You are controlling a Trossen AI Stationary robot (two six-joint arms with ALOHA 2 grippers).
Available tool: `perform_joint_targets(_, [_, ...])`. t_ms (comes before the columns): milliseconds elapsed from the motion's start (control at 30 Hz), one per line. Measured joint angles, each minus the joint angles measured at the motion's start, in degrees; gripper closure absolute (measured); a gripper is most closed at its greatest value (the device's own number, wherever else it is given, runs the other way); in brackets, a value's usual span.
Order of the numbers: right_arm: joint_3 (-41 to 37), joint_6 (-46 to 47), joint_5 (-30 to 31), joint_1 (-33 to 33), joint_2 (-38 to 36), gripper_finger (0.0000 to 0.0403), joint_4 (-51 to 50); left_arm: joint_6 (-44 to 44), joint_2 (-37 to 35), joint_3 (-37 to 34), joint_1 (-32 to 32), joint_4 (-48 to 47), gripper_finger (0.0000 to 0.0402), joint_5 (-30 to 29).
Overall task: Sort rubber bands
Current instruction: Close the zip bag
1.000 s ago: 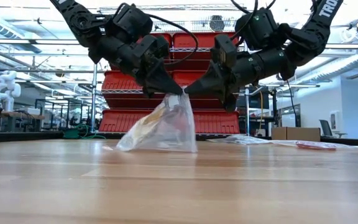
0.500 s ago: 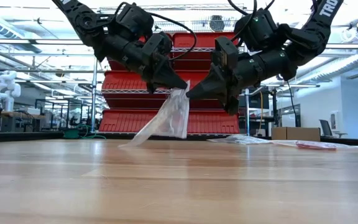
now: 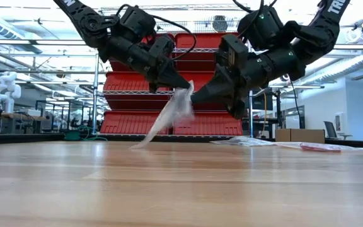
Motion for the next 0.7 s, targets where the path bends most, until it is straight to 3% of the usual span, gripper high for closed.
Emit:
perform_joint_targets(467, [0.0, 1.4, 0.4, 1.7, 0.0, 0.04, -4.1, 0.1, -0.4, 0.0, 2.5, -1.7, 0.0401, 0.1])
perform_joint_targets(600, [0.0, -1.0, 0.8, 1.1, -3.0, 0.0399, -9.7, 1.1, -0.4, 0.0, 2.5, -4.0, 0.0401, 0.3])
perform_joint_targets(700, [0.0, -4.3, 4.6, 0.5, -6.6, 0.0399, -17.9, 1.2, -0.4, 0.0, 2.5, -4.7, 0.0401, 0.5])
